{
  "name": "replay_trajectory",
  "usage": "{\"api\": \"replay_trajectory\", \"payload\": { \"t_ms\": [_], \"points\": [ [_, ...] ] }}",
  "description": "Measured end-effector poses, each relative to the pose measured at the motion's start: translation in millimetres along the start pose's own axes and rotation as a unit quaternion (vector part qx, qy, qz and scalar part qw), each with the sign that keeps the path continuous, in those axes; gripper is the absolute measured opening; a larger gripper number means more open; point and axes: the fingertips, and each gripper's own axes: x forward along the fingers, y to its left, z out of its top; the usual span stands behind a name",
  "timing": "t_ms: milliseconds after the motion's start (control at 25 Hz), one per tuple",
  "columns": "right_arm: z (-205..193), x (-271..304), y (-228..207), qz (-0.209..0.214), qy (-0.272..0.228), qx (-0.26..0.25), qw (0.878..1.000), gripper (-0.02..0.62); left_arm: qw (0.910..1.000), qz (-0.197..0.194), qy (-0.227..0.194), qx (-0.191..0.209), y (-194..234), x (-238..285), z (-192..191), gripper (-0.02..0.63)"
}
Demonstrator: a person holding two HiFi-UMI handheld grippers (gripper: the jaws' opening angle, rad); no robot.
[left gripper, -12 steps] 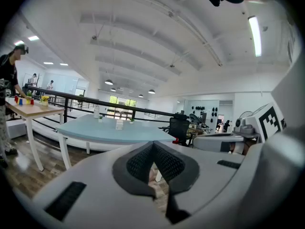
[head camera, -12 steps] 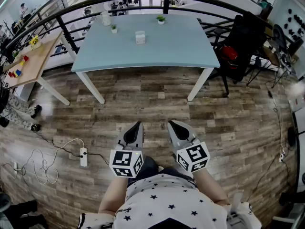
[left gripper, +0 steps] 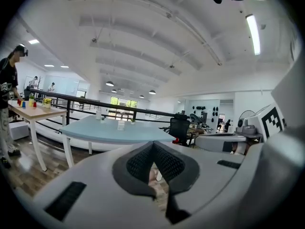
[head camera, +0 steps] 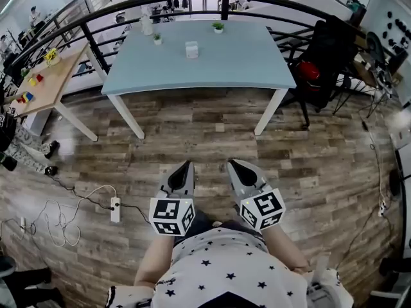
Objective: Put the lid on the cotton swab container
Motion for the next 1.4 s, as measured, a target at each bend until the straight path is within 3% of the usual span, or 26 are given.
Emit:
{"api": "replay_trajectory", "payload": {
  "t_ms": [280,640,1240,1400],
  "points": [
    [-2,-10,6,0.021,0.001,0.008,1.000,0.006,1.0000,0.003,-0.007,-0.002,-8,-8,-1,0.002],
    [-9,-25,3,0.015,0.002,0.011,1.000,0.008,1.0000,0.005,-0.007,-0.004,-19,-17,-9,0.005],
    [-13,9,-17,0.022,0.023,0.023,0.999,0.121,1.0000,0.000,0.004,0.005,-3,13,-2,0.067],
    [-8,33,-30,0.020,0.024,0.019,0.999,0.167,1.0000,-0.005,0.005,0.006,10,34,6,0.121]
  ]
}}
